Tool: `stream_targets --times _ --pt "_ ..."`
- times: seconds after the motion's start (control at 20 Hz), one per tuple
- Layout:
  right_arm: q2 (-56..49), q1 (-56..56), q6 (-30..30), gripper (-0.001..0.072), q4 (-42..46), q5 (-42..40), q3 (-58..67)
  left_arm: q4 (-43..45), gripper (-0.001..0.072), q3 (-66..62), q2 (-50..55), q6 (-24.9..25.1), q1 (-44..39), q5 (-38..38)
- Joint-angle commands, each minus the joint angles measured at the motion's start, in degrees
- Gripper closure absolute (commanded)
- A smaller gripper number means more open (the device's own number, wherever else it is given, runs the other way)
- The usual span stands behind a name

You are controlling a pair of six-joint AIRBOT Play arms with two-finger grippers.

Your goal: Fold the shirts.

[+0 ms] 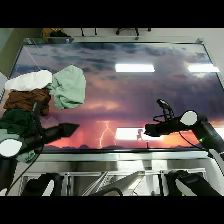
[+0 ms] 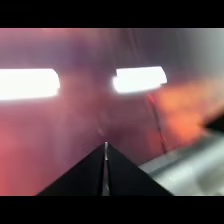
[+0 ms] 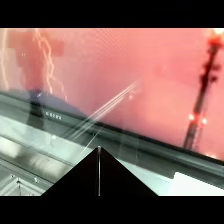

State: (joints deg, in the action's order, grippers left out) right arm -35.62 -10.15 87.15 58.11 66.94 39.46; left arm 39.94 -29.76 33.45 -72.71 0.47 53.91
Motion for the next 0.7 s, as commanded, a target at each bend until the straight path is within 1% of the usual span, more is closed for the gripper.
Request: stream_targets --times 0.0,0.05,0.1,0.15,0.2,0.3,0.4,0.55,0.6,0.65 --pt "-1.3 0.0 0.0 0.0684 -3.8 -2.5 0.0 4.3 0.0070 -6.1 11.0 8.0 9.6 -10.7" --pt "-1.8 0.0 0.0 0.0681 -5.0 -3.0 0.0 4.8 0.0014 -8.4 15.1 8.4 13.1 -10.5" --pt "-2.5 0.0 0.0 0.0593 -5.7 -4.0 0.0 5.2 0.0014 -10.9 19.4 8.4 16.4 -9.7" --pt "-3.2 0.0 0.0 0.0267 -5.9 -4.9 0.0 5.1 0.0014 -13.5 23.9 8.4 19.7 -8.7" --pt "-4.0 0.0 0.0 0.0047 -5.9 -5.9 0.0 5.2 0.0013 -16.0 28.2 8.4 22.5 -8.0" --pt "-5.6 0.0 0.0 0.0034 -5.9 -8.1 0.0 5.3 0.0013 -20.8 35.8 8.4 26.1 -7.3" --pt "-7.0 0.0 0.0 0.0033 -5.9 -8.8 0.0 5.4 0.0013 -25.1 42.7 8.7 26.6 -7.5" --pt "-8.6 0.0 0.0 0.0034 -5.9 -9.9 0.0 5.4 0.0011 -32.8 53.3 8.9 21.6 -8.7" --pt "-8.9 0.0 0.0 0.0034 -5.9 -10.5 0.0 5.2 -0.0005 -35.2 56.5 8.8 19.3 -9.6" --pt "-9.0 0.0 0.0 0.0034 -5.9 -11.0 0.0 5.0 -0.0005 -37.5 59.0 8.8 17.2 -9.8"
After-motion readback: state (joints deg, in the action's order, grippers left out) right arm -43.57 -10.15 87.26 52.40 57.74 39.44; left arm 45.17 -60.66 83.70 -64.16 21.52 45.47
